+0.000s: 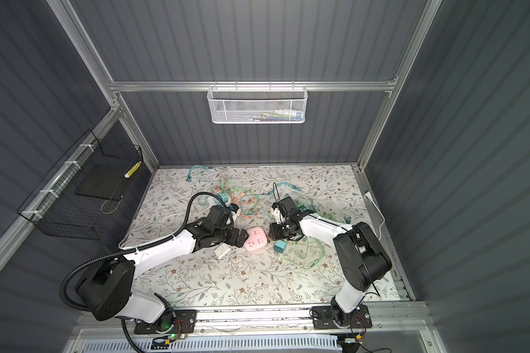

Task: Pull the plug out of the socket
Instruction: 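Lower the pink charger onto the table beside the strip and open the right gripper, then move both grippers toward the white strip holding the teal chargers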

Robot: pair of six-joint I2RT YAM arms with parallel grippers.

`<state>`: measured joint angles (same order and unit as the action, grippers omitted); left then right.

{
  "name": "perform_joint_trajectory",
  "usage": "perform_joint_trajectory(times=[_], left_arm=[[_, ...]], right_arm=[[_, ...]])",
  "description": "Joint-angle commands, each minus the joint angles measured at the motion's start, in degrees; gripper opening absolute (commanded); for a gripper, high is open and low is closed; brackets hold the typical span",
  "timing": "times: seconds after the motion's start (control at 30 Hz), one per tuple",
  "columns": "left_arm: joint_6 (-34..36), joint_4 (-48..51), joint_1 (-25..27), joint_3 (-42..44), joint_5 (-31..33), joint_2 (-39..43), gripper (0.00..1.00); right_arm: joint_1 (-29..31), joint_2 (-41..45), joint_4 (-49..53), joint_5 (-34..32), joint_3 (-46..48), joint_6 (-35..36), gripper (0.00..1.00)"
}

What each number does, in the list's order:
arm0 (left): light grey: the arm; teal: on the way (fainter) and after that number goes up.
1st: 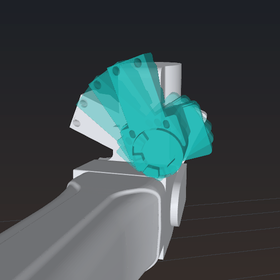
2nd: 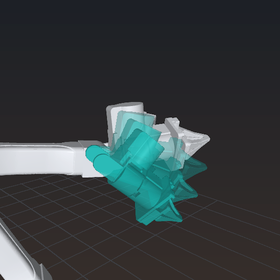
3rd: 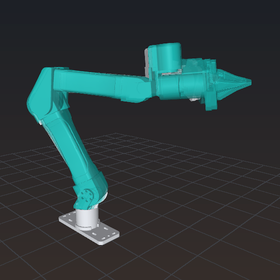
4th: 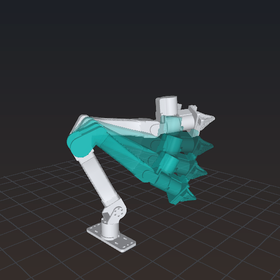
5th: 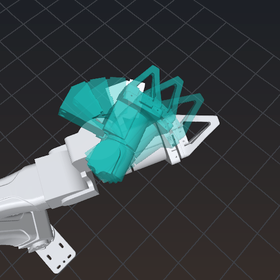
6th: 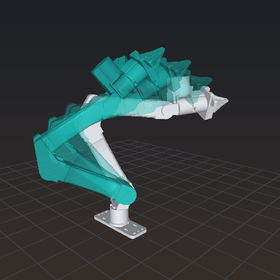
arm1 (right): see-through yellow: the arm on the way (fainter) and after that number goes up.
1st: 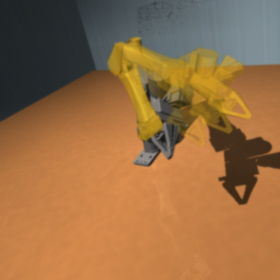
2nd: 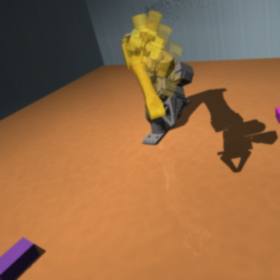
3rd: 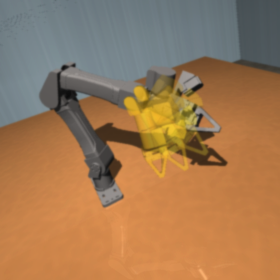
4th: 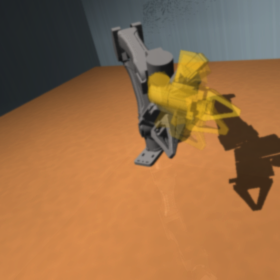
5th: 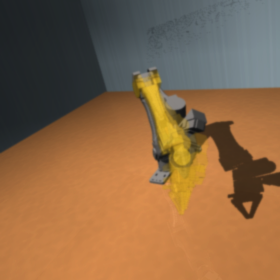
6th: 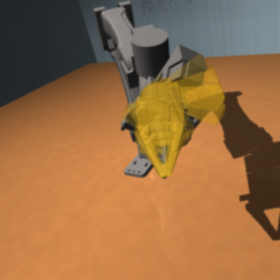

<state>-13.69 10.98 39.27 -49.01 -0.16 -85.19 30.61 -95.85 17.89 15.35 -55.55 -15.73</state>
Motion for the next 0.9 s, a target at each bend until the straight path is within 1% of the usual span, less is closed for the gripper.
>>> perform_joint_trajectory(times=[0.0, 0.17, 0.2, 0.27, 0.33, 0.47, 0.53, 0.6, 0.67, 0.73, 0.87], left_arm=[[0.4, 1.5, -0.3, -0.9, 0.1, 1.1, 1.0], [0.4, 2.1, -0.3, -1.3, 0.2, 1.0, 1.0], [0.4, 2.2, -0.3, -1.3, 0.4, 1.2, 1.0], [0.4, 2.5, -0.3, -1.5, 1.2, 1.6, 1.0], [0.3, 2.8, -0.3, -1.6, 2.3, 1.9, 1.0], [-0.1, 3.3, -0.3, -2.0, 4.0, 2.5, 1.0], [-0.8, 3.4, -0.3, -2.0, 5.7, 2.9, 1.0], [-1.6, 3.4, -0.3, -2.0, 7.7, 3.3, 1.0], [-1.7, 3.3, -0.3, -2.0, 8.2, 3.6, 1.0], [-1.6, 3.8, -0.3, -2.4, 8.1, 3.6, 1.0], [-1.8, 4.5, -0.3, -2.7, 8.7, 3.9, 1.0]], right_arm=[[-0.4, -0.5, 3.0, -0.4, -2.1, 0.7, 0.49], [-0.3, 0.0, 4.1, -2.7, -3.0, 0.4, 0.54], [-0.3, 0.5, 5.6, -3.2, -3.0, 0.3, 0.54], [-0.3, 1.4, 6.4, -4.6, -3.2, 0.2, 0.55], [-0.3, 2.4, 7.6, -6.5, -3.5, 0.2, 0.62], [-0.3, 3.9, 10.3, -8.4, -4.4, 0.4, 0.64], [-0.3, 5.0, 10.2, -8.8, -4.2, 0.4, 0.66], [-0.3, 5.6, 9.5, -7.9, -4.2, 0.0, 0.73], [-0.4, 5.3, 8.6, -5.0, -4.6, -0.1, 0.76], [-0.3, 4.2, 8.7, -2.9, -5.7, -0.5, 0.76], [-0.2, 3.0, 6.5, -0.1, -6.0, -1.6, 0.71]])
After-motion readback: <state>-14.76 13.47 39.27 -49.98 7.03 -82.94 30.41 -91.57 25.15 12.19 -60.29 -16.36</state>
